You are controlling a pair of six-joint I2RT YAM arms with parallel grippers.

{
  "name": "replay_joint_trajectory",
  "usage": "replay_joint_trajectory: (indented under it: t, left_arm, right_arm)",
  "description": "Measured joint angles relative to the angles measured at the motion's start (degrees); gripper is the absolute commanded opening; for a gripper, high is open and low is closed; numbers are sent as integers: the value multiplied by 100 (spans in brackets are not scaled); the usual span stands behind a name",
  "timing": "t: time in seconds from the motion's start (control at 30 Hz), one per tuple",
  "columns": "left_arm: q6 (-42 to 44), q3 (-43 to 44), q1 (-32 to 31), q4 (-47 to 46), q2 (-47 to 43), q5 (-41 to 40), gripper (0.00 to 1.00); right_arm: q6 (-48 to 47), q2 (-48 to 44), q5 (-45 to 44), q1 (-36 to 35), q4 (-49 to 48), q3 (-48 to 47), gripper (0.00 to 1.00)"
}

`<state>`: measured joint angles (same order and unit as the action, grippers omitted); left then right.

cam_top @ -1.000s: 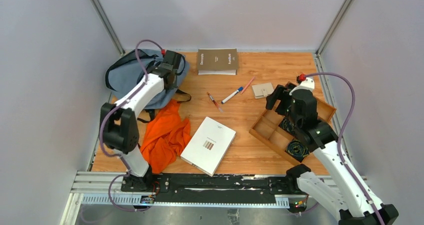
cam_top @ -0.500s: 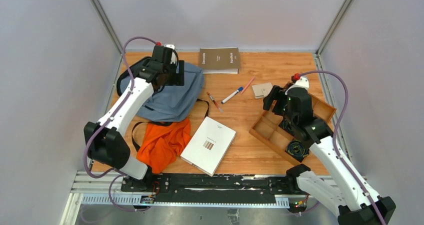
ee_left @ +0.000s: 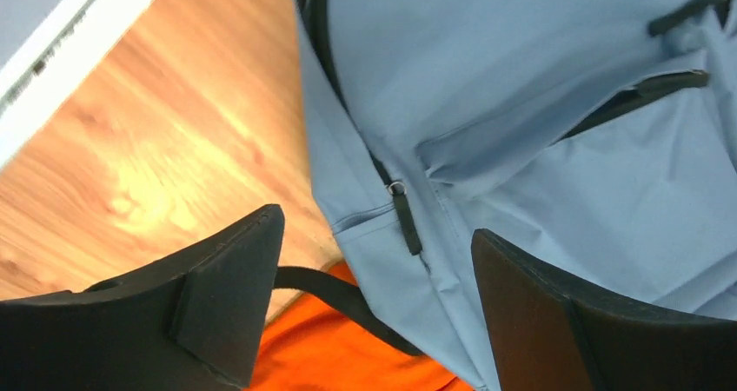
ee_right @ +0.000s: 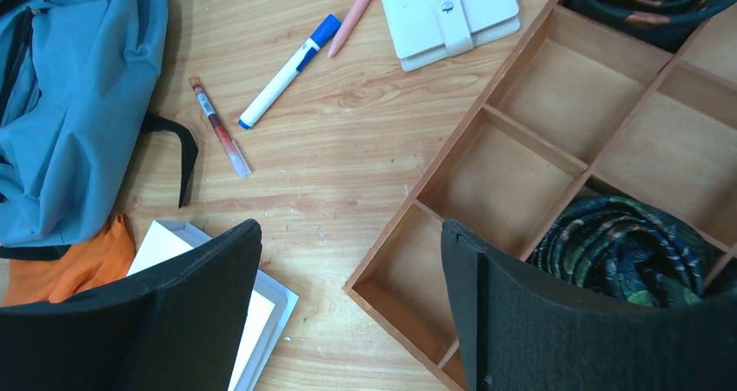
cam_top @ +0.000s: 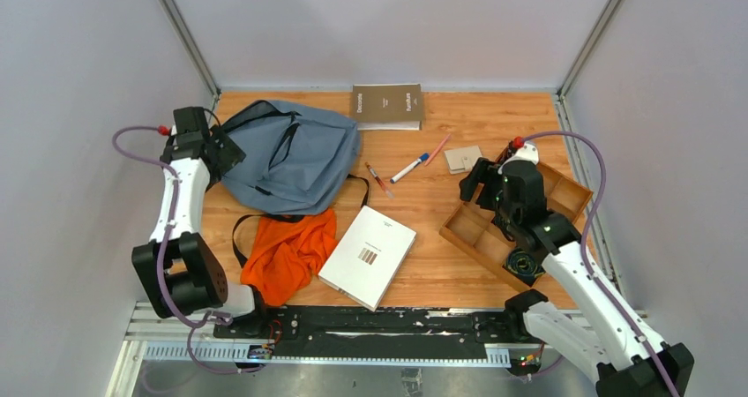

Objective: Pack the student bag
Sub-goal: Pick up the student bag at the corner of the board.

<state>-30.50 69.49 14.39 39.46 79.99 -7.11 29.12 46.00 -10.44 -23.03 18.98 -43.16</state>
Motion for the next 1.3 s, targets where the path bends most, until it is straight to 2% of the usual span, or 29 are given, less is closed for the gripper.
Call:
replay_joint_trajectory:
  t: [0.03,0.3,0.47,0.6,0.7,0.77,0.83,0.97,1.03,1.17,1.3]
  left_arm:
    - [-120,-166,107,-15,-28,50,99]
    - [-579,-673,219,-796,457,378,100]
    - [-898,-990,269,-1397,1047,428,94]
    - [-1152,-1488,273,-1574,1049,203,93]
    - [-1268,-1565,273,-1624,1051,13,89]
    - [-1338,-1565,273,-1775,1091,-107,80]
    - [-1401,-1565,275,-1971,1204,-197,65]
    - [-1449,-1547,278,-2232,1534,-186,20]
    - [-1475,-1469,273,-2194,1602,-120,2]
    - [-1364,-1193,216,-1941,1268,-81,0]
    - [-1032,-695,26,-1812,188,-7,0]
  right_arm:
    - [11,59,48,0,-35,24,79]
    - [44,361,369,0,-396,59,79]
    - [-13,319,380,0,-431,59,80]
    - [-48,142,341,0,-391,66,81]
    - [-59,-17,297,0,-376,96,80]
    - [-61,-94,282,0,-356,125,80]
    - [-63,-138,282,0,-348,146,80]
    - [-68,-155,284,0,-328,155,80]
    - [-68,-155,284,0,-293,155,79]
    - [-59,-173,295,0,-271,173,79]
    - [-39,-184,337,0,-269,208,78]
